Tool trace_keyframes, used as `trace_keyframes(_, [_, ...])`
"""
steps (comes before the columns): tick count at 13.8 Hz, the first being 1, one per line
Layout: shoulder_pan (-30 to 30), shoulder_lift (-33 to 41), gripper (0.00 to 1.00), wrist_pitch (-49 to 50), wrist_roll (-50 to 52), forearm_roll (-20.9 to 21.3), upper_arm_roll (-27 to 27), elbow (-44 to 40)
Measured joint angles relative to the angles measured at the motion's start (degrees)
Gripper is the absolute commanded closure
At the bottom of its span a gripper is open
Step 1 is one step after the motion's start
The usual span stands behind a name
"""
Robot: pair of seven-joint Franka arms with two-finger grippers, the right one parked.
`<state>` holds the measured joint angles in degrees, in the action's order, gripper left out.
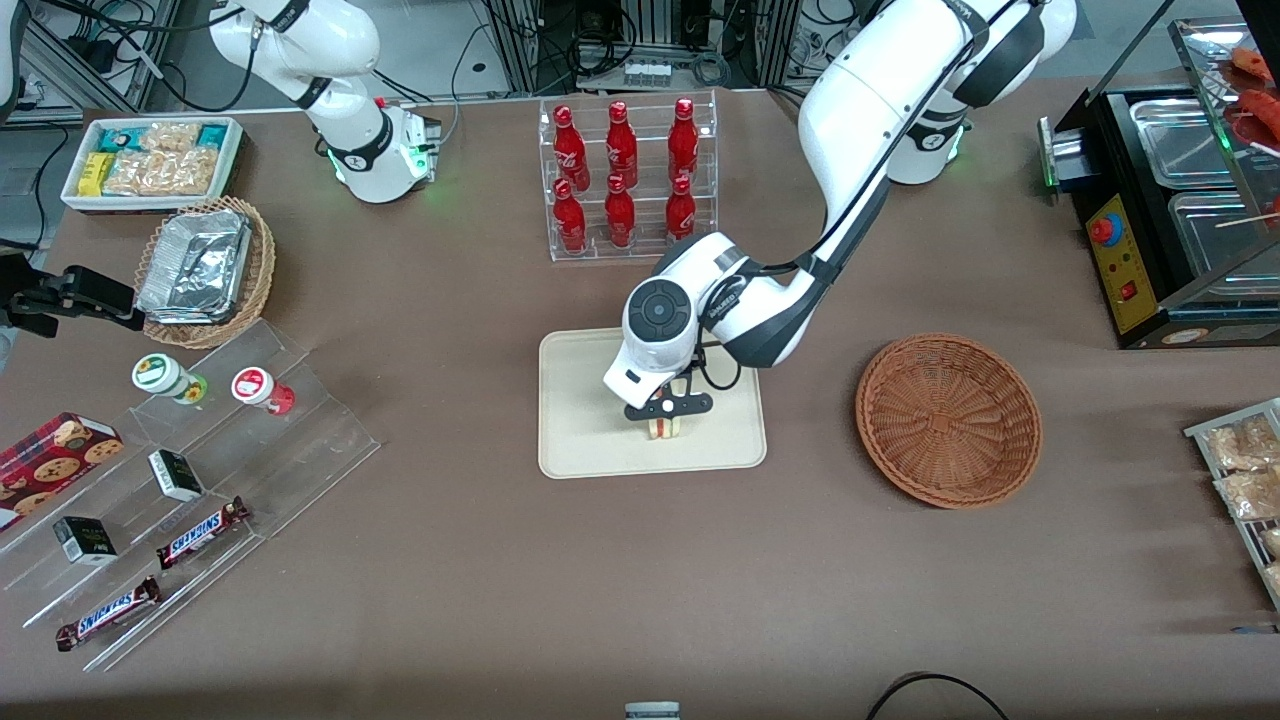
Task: Place sandwich from basket to tray
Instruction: 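Lower the sandwich onto the tray and open the left gripper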
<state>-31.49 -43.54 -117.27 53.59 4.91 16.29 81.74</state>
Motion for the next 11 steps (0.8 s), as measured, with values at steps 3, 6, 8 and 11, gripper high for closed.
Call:
trace_keyframes(3, [-0.3, -0.4, 0.83, -1.0, 2.1, 1.1, 0.0, 0.0])
trace_keyframes(6, [-0.6, -1.2, 0.00, -1.2, 4.1, 2.3, 0.0, -0.1])
trace_keyframes(8, [-0.6, -1.5, 0.00, -1.4, 4.5, 2.3, 0.0, -0.1])
trace_keyframes(11, [-0.6, -1.5, 0.00, -1.5, 4.7, 2.3, 0.0, -0.7])
